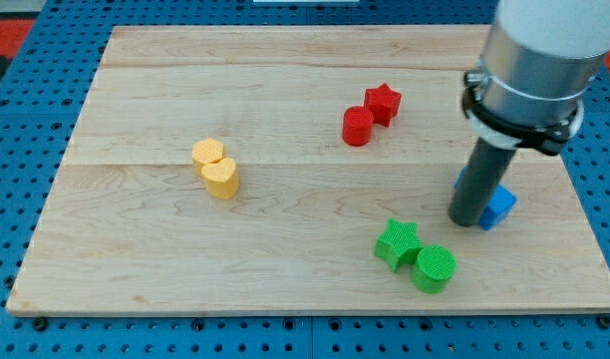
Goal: Push the blue blocks close to the red blocks
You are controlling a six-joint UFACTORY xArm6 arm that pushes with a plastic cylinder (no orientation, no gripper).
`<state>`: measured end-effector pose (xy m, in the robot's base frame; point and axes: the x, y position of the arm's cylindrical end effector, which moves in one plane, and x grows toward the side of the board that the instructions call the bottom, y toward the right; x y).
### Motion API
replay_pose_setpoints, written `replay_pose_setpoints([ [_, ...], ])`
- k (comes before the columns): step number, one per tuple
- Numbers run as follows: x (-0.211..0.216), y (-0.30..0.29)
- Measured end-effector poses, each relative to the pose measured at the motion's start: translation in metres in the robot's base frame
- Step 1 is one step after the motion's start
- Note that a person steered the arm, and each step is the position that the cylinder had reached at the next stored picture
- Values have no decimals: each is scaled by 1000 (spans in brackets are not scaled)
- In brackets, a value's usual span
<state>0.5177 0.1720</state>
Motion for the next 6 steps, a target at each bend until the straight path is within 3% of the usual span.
replay_pose_setpoints([
  [1, -1, 2],
  [2, 33, 27],
  [3, 23, 75],
  [5, -56, -9],
  [6, -47, 2],
])
